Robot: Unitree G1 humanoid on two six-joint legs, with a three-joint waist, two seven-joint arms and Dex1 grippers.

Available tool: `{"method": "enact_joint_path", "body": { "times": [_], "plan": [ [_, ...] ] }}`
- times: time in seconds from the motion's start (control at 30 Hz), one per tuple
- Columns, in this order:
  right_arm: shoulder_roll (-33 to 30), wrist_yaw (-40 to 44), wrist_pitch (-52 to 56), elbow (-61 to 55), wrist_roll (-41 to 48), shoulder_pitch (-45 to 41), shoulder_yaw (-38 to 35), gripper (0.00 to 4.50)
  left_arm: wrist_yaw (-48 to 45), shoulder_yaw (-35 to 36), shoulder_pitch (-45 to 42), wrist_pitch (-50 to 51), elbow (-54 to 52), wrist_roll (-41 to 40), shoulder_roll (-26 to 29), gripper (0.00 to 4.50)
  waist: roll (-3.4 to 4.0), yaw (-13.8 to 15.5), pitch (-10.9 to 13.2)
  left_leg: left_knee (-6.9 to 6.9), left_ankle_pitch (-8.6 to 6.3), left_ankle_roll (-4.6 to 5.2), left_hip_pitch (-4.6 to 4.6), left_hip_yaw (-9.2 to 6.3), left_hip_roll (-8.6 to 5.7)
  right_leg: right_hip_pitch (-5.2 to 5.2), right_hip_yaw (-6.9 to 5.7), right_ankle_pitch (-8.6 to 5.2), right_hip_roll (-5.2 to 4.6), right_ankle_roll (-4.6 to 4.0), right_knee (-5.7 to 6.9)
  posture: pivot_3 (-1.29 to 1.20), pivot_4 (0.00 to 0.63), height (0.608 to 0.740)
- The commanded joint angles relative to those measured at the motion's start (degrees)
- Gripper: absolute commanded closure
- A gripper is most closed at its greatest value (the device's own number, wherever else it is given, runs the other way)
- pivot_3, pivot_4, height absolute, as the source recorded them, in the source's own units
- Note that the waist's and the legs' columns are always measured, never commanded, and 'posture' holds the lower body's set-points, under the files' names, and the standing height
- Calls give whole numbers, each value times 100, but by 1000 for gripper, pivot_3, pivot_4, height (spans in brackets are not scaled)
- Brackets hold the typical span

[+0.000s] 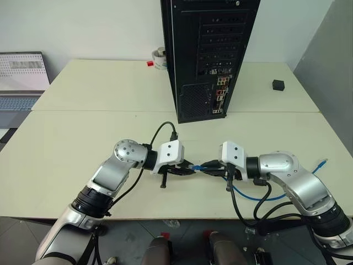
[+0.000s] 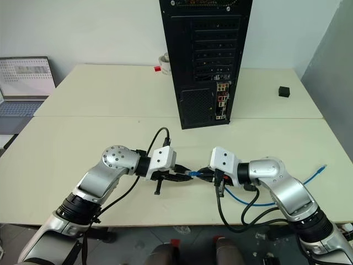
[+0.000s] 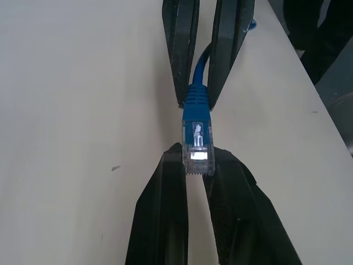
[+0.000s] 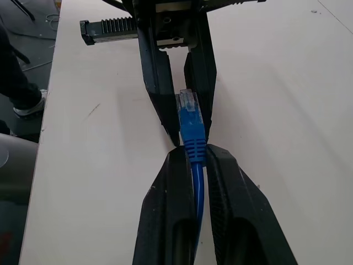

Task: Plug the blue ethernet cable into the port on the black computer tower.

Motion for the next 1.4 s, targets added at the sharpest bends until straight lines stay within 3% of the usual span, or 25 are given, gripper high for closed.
{"method": "enact_joint_path", "body": {
  "times": [0.03, 0.07, 0.13, 0.33, 0.67, 0.7, 0.77, 0.9, 1.17, 1.23, 1.4],
  "plan": [
    [-38, 23, -106, -167, -24, -40, -82, 4430, 57, 210, 26, 3, -102, -165, -54, 4263, 0, 0, 0, 0, 0, 0, 0, 0, 0, 0, 0, 0, 0, 0, 0, 0, 150, 740],
    [-44, 26, -108, -164, -24, -30, -85, 4430, 67, 250, 22, 84, -99, -228, -69, 4263, 0, 0, 0, 0, 0, 0, 0, 0, 0, 0, 0, 0, 0, 0, 0, 0, 150, 740],
    [-55, 32, -116, -162, -25, -13, -87, 4442, 44, 281, 16, 100, -69, -247, -49, 3561, 0, 0, 0, 0, 0, 0, 0, 0, 1, 0, 0, 0, 0, 0, 0, 0, 150, 740],
    [-71, 43, -122, -166, -22, 18, -83, 4443, 101, 420, 55, -100, -36, -308, -143, 2617, 0, 1, 0, 0, 0, 0, -1, -1, 0, 0, -1, 0, 0, 0, 0, 0, 150, 740],
    [-83, 66, -117, -189, -21, 34, -72, 4444, 19, 381, 125, -36, -102, -350, -111, 2617, 0, 0, 0, 0, 0, 0, -1, -2, 0, 0, -1, 0, -1, 0, 0, 0, 150, 740],
    [-81, 63, -114, -192, -17, 36, -76, 4444, 24, 383, 126, -28, -87, -348, -112, 2975, 0, 0, 0, 0, 0, 0, -1, -2, 0, 0, -1, 0, -1, 0, 0, 0, 150, 740],
    [-82, 60, -109, -205, -11, 44, -82, 4444, 38, 388, 118, -35, -64, -340, -119, 3208, 0, 0, 0, 0, 0, 0, -1, -2, 0, 0, -1, 0, -1, 0, 0, 0, 150, 740],
    [-92, 64, -99, -218, -6, 49, -84, 4444, 58, 386, 92, -36, -33, -321, -132, 4147, 0, 0, 0, 0, 0, 0, -1, -1, 0, 0, -1, 0, -1, 0, 0, 0, 150, 740],
    [-140, 163, -127, -164, 5, -2, -66, 4445, 102, 416, 108, -252, 44, -268, -159, 4190, 0, 0, 0, 0, 0, 0, -1, -1, 0, 0, -1, 0, -1, 0, 0, 0, 150, 740],
    [-203, 221, -213, -117, -5, -19, -119, 3741, 201, 443, 99, -635, 113, -156, -209, 4190, 0, 1, 0, 0, 0, 0, -1, -2, 0, 0, -1, 0, -1, 0, 0, 0, 150, 740],
    [-432, 355, -179, -102, 203, -58, -491, 2684, 400, 516, 205, -1513, 219, 9, -290, 4190, 0, 9, 0, 0, 0, 0, -1, -1, -1, 0, -1, 0, -3, 0, -1, 0, 150, 740]
  ]
}}
